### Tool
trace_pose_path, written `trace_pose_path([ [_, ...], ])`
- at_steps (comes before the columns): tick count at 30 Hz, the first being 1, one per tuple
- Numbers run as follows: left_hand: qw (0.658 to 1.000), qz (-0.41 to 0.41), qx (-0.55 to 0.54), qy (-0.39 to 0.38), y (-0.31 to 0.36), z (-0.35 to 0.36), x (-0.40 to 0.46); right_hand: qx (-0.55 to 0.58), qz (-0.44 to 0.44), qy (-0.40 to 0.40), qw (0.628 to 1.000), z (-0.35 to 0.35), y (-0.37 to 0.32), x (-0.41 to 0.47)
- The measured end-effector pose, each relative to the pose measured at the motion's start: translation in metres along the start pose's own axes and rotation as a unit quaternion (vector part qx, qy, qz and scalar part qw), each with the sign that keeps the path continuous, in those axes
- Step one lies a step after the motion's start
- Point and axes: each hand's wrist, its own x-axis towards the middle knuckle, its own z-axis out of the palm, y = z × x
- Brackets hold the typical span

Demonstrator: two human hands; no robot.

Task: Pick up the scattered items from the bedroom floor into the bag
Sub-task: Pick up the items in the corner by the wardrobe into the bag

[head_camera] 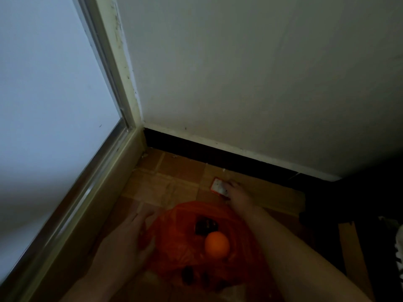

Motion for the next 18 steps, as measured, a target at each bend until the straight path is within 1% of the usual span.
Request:
trace_pose_path([
  [3, 1.0, -0.01, -0.011, 0.001, -0.003, 0.003, -0.002, 0.023, 0.027, 0.038, 0.999, 0.003, -0.001, -0.008],
  [5, 1.0, -0.019, -0.022, 0.001, -0.005, 0.005, 0.0, 0.025, 0.039, 0.044, 0.998, -0.002, -0.001, -0.014],
  [8, 0.998, -0.026, -0.051, 0.008, -0.005, 0.009, 0.005, 0.031, 0.034, 0.046, 0.998, -0.015, -0.003, -0.027],
  [12, 0.996, -0.01, -0.088, 0.014, 0.009, 0.014, 0.008, 0.07, 0.002, 0.104, 0.992, -0.036, -0.009, -0.056],
  [18, 0.995, -0.001, -0.073, 0.065, 0.028, 0.014, 0.01, 0.107, -0.053, 0.186, 0.975, -0.081, -0.027, -0.12],
])
